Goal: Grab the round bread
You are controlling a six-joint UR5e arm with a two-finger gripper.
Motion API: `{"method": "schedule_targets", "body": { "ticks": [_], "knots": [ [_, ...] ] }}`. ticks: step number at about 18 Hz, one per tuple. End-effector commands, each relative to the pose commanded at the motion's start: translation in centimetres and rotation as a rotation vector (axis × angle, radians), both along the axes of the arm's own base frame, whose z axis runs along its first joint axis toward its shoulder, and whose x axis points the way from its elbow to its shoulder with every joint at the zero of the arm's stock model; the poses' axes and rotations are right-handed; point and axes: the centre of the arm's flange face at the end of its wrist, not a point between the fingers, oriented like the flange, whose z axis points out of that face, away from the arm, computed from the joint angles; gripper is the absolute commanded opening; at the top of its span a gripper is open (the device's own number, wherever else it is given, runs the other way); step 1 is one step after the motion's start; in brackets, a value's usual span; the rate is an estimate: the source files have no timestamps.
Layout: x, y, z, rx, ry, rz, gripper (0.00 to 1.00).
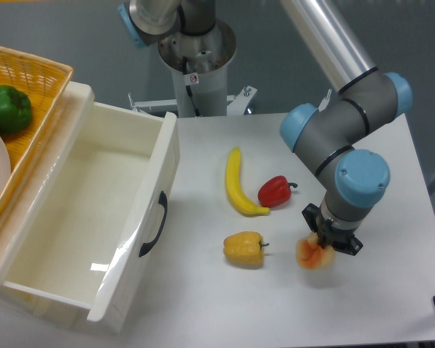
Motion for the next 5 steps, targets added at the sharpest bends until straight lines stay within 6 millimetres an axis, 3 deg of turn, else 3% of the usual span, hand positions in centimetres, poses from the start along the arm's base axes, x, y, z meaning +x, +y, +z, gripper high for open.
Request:
{"method": "schedule_targets", "body": {
  "ticks": [5],
  "knots": [
    [-0.59,-0.76,0.47,-0.014,-0.02,-0.04,0.0]
  ]
}}
